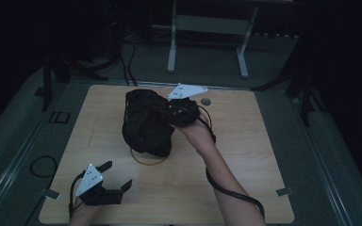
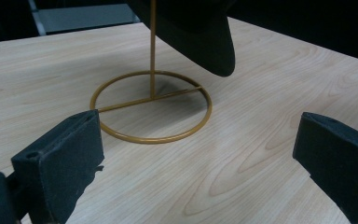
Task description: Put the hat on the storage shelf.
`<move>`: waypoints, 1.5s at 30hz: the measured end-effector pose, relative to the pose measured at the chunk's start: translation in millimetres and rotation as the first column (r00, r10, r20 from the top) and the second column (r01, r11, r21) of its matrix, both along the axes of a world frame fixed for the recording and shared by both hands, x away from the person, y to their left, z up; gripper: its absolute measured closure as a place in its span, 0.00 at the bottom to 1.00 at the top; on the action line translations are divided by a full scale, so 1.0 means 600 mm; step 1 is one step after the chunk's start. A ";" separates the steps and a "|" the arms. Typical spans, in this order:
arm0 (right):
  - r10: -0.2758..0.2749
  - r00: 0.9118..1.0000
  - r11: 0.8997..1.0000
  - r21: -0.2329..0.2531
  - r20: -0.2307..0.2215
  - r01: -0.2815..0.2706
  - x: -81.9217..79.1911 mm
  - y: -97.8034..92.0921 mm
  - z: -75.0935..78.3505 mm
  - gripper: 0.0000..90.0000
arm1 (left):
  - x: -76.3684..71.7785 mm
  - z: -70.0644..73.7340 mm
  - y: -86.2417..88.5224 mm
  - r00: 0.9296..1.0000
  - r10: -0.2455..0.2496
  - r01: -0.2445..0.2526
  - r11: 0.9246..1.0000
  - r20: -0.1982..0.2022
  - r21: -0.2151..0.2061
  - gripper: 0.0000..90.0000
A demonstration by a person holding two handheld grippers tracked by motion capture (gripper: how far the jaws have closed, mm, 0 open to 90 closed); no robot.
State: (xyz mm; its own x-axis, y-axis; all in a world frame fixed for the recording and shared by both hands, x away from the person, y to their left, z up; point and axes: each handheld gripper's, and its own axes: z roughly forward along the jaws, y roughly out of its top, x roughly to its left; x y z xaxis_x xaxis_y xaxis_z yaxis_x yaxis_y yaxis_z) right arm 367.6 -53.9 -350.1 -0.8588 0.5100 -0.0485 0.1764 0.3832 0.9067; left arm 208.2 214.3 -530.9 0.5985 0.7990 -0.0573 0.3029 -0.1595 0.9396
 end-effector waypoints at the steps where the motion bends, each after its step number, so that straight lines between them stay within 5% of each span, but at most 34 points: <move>1: 0.006 1.000 1.000 0.001 0.001 -0.006 0.000 0.000 0.000 0.75 | 0.000 0.000 -0.001 1.000 0.001 -0.001 1.000 0.000 0.000 0.02; 14: -0.015 1.000 1.000 0.024 0.002 0.015 -0.003 -0.014 0.008 0.44 | 0.001 -0.001 0.000 1.000 0.004 -0.004 1.000 0.001 -0.021 0.02; 27: 0.023 0.999 0.998 0.056 -0.044 -0.021 -0.008 -0.052 0.001 0.16 | -0.001 0.000 -0.005 1.000 -0.006 0.007 1.000 0.003 -0.029 0.02; 45: -0.053 0.999 0.998 0.019 0.003 0.053 -0.015 -0.121 -0.046 0.15 | 0.000 -0.004 -0.008 1.000 -0.012 0.012 1.000 0.000 -0.027 0.02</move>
State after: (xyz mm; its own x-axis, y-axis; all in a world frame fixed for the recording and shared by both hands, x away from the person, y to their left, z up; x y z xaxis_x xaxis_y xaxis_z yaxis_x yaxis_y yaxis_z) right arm 358.3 -126.2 -377.8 -0.8305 0.5554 -0.0414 0.1926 0.3562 0.9143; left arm 208.0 209.2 -533.4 0.6081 0.7900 -0.0783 0.3009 -0.1381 0.9436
